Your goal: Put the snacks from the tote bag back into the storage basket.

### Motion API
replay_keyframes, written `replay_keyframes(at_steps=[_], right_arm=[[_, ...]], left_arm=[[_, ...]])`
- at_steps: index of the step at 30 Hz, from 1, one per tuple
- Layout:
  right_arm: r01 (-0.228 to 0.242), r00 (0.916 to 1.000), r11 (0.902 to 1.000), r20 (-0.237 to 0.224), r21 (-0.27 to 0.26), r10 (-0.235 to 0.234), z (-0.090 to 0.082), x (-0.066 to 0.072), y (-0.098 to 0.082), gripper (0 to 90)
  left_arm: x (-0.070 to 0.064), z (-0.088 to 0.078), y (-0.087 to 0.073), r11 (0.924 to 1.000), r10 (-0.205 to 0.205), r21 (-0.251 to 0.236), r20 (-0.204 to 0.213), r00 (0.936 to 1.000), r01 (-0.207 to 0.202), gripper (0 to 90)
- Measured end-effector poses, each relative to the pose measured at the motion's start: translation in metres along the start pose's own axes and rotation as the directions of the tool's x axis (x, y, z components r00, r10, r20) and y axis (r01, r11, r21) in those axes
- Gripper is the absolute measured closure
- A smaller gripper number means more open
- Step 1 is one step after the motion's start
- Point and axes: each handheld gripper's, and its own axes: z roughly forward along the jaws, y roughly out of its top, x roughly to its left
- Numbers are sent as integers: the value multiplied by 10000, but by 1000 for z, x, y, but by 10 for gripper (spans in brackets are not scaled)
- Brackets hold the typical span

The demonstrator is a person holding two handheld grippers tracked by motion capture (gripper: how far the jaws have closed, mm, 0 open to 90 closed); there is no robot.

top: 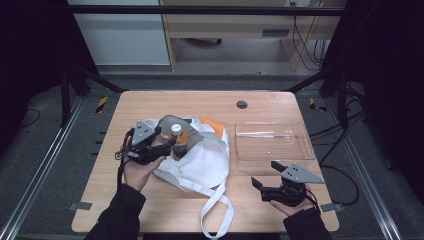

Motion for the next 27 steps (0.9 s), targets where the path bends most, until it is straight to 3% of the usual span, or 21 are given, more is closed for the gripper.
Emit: replay_keyframes(at_steps=[11, 27], right_arm=[[20, 10000, 9992, 95, 409, -24, -9, 5, -15, 118], [-97, 9999, 9988, 76, 487, 94, -12, 3, -19, 134]], left_arm=[[1, 14, -2, 9999, 120, 60, -104, 9999, -120, 392], [2, 37, -6, 9996, 162, 222, -53, 9999, -160, 533]])
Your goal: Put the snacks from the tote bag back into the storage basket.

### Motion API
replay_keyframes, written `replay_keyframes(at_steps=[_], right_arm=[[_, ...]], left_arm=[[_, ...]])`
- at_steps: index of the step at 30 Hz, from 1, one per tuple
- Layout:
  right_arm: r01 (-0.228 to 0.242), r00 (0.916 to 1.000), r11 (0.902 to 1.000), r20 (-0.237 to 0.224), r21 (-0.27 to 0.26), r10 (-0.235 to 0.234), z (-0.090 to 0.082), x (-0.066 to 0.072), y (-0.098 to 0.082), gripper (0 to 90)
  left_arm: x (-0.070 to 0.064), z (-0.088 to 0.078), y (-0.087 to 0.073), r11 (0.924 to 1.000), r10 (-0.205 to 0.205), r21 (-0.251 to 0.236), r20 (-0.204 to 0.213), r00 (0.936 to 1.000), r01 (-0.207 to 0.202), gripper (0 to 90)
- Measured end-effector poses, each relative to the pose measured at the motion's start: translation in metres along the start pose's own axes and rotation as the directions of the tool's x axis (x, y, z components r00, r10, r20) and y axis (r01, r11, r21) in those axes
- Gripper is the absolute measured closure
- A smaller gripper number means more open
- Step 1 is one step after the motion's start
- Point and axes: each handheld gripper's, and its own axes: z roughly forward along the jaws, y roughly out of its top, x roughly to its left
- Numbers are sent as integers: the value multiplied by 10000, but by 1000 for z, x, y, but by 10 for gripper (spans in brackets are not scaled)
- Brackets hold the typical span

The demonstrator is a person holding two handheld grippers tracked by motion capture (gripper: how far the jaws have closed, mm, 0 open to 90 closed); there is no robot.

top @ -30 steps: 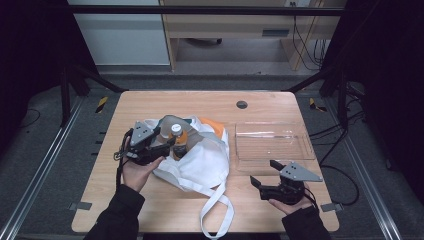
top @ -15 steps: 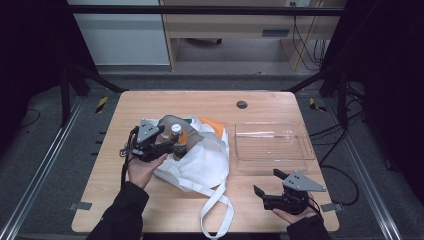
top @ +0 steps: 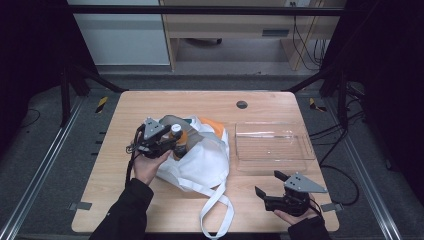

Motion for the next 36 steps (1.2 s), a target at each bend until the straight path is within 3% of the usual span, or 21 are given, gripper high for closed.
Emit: replay_keyframes(at_steps=[8, 29, 36], right_arm=[[29, 10000, 9999, 80, 159, -30, 2, -3, -2, 134], [81, 10000, 9996, 25, 288, -82, 4, -3, -2, 135], [85, 10000, 9994, 15, 332, -85, 4, -2, -3, 135]], left_arm=[[-2, 7, 1, 10000, -53, -67, -30, 10000, 52, 579], [-1, 4, 2, 9995, -299, -79, -179, 9994, 297, 592], [1, -2, 7, 9995, -317, -42, -507, 9982, 316, 592]])
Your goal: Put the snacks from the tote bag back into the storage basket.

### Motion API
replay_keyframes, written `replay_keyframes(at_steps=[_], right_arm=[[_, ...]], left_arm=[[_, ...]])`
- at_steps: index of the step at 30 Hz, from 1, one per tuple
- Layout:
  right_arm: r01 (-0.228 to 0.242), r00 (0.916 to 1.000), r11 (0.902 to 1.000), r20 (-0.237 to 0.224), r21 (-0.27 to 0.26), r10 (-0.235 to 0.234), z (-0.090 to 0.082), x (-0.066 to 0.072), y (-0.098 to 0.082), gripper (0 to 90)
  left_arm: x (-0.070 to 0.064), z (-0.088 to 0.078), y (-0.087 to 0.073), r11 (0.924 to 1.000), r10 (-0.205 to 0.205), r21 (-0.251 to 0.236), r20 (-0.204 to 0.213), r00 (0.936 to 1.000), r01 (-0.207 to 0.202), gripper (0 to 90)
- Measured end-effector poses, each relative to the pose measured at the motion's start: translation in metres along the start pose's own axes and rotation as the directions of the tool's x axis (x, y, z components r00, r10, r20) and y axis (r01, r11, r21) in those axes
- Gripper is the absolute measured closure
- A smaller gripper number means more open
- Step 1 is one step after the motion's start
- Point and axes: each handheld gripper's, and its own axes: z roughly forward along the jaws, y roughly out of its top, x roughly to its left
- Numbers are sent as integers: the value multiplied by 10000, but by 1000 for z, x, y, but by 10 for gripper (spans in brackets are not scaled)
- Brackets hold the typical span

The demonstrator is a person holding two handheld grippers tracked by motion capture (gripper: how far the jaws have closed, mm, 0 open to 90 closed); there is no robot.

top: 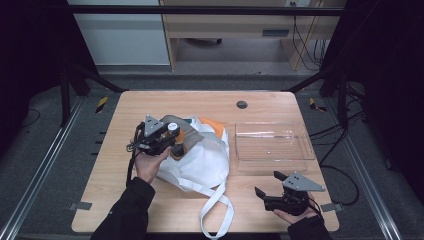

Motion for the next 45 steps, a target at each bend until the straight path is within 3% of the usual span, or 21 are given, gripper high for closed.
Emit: replay_keyframes(at_steps=[19, 27, 45], right_arm=[[20, 10000, 10000, 1, 90, -20, 1, 0, -1, 134], [56, 10000, 9999, -5, 97, -56, 1, 0, -1, 134], [92, 10000, 9998, -14, 178, -92, 2, 0, -1, 134]], left_arm=[[2, -29, 24, 9980, -430, -460, 42, 9991, 431, 593], [-2, -43, 35, 9981, -458, -408, 95, 9989, 462, 593], [-26, -61, 50, 9981, -108, -605, 282, 9995, 125, 594]])
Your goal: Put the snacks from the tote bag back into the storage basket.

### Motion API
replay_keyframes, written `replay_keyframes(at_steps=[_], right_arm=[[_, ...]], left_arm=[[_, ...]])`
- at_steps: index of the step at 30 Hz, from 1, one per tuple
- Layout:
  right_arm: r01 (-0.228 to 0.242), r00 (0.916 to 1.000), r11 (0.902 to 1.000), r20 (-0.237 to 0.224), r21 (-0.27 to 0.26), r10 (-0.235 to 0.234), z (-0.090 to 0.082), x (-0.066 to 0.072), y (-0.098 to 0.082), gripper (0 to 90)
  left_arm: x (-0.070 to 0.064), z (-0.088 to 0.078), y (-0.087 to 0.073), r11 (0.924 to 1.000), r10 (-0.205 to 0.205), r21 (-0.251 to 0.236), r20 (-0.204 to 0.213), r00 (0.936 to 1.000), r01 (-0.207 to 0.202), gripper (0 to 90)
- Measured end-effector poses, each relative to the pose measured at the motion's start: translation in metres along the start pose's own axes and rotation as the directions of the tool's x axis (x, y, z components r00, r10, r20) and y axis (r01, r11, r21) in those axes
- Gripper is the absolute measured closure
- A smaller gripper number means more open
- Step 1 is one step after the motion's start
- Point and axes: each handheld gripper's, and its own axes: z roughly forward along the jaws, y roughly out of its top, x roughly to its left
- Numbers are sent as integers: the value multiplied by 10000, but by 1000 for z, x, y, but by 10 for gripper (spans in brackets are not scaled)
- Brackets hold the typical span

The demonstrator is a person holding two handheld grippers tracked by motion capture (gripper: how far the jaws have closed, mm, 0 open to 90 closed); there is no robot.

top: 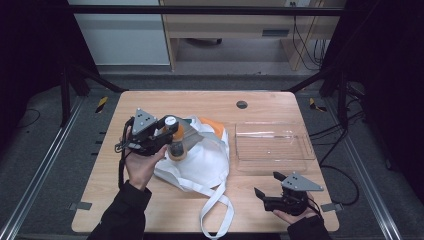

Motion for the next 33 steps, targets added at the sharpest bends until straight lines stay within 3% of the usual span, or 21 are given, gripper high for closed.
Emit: replay_keyframes(at_steps=[17, 33], right_arm=[[64, 10000, 10000, 59, 52, -65, 0, 0, 0, 131], [43, 10000, 10000, 54, 42, -43, 0, 0, -1, 130]], left_arm=[[-30, 11, 8, 9997, 236, -36, 614, 9978, -234, 594], [-57, 16, 36, 9983, 478, -383, 902, 9948, -445, 594]])
